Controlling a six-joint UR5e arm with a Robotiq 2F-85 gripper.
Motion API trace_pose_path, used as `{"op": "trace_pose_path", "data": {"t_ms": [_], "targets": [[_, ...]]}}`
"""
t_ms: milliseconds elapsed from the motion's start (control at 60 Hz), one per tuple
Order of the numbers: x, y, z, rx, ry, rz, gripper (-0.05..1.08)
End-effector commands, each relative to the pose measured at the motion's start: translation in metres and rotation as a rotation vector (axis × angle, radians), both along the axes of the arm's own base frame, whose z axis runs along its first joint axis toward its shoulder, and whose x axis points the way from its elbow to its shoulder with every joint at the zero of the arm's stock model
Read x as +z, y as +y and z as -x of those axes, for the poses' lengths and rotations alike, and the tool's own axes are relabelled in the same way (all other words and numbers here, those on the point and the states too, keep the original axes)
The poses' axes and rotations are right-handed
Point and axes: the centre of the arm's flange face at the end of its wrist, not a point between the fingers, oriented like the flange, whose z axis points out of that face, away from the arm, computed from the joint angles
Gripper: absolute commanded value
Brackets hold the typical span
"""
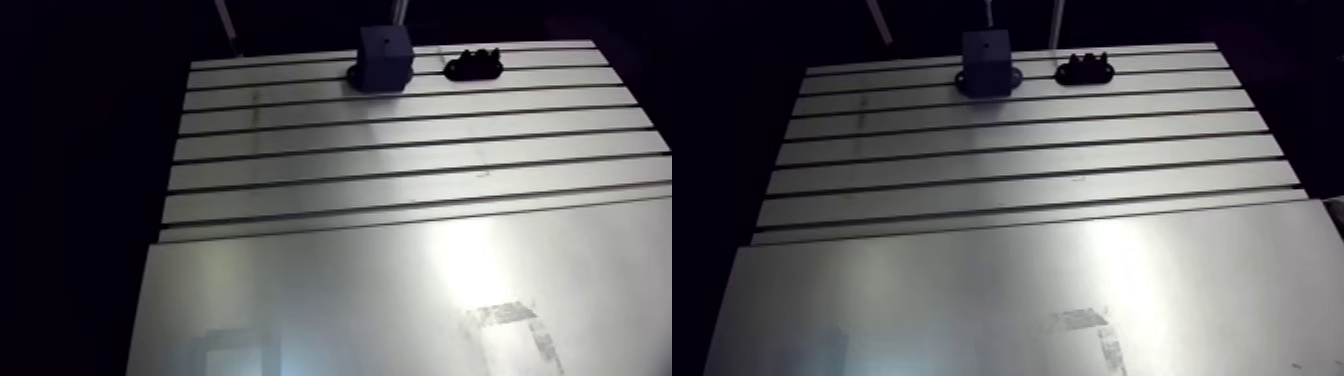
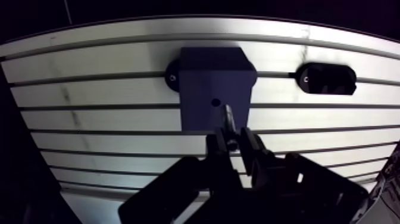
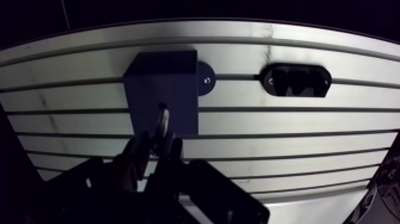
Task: Pick up the M10 bolt and insert it into the hole until fully seated.
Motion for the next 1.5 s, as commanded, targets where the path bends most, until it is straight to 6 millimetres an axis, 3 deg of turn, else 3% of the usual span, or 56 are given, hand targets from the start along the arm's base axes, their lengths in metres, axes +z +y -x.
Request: {"op": "trace_pose_path", "data": {"t_ms": [17,1500], "targets": [[-0.005,-0.005,0.001,0.007,-0.007,0.001,1.08],[-0.019,-0.009,0.0,0.014,-0.036,0.001,1.08]]}}
